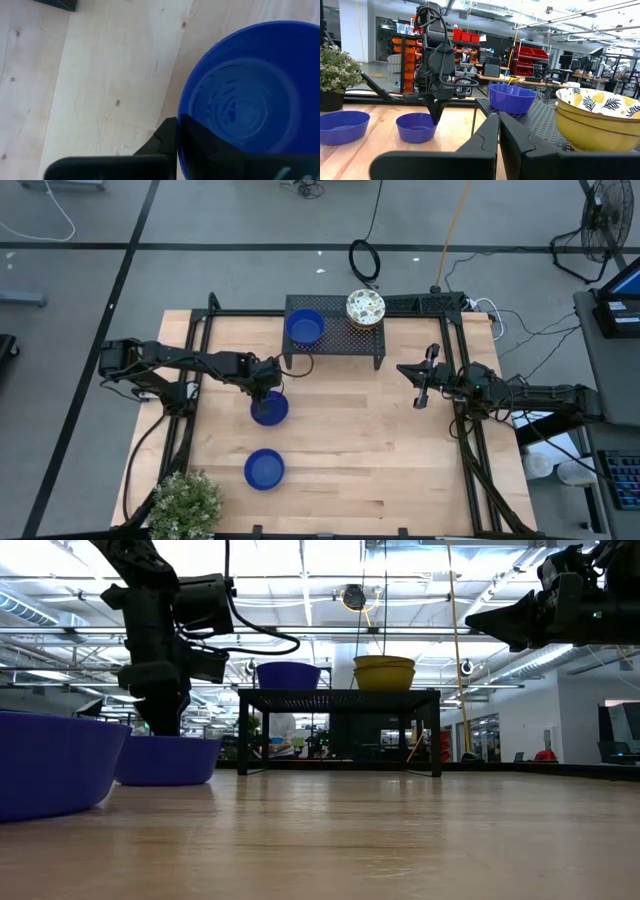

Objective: Pick & Place Mini bowls
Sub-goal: Stack the top blue bowl on the blue bowl on the shelf

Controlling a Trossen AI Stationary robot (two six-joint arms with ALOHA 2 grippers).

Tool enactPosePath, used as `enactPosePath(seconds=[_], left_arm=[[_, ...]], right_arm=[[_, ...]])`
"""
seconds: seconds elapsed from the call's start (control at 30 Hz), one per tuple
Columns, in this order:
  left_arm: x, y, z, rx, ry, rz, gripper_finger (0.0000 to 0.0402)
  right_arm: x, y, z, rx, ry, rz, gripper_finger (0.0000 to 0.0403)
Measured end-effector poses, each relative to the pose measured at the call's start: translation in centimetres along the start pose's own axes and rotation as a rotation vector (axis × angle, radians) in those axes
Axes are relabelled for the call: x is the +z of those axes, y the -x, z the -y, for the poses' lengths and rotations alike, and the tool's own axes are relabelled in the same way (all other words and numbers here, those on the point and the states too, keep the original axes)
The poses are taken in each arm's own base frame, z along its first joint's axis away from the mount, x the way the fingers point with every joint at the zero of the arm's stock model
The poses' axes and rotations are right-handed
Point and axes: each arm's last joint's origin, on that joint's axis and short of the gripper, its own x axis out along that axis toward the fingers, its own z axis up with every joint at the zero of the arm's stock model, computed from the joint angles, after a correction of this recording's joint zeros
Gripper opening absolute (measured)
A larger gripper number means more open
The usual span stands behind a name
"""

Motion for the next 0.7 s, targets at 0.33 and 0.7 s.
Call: enactPosePath(seconds=[0.33, 0.7], left_arm=[[0.0, 0.0, 0.0, 0.0, 0.007, 0.0, 0.0007], [0.22, 0.21, 0.02, 0.002, 0.104, 0.004, 0.0004]], right_arm=[[0.0, 0.0, 0.0, 0.0, 0.0, 0.0, 0.0002], [0.0, 0.0, 0.0, 0.0, 0.0, 0.0, 0.0002]])
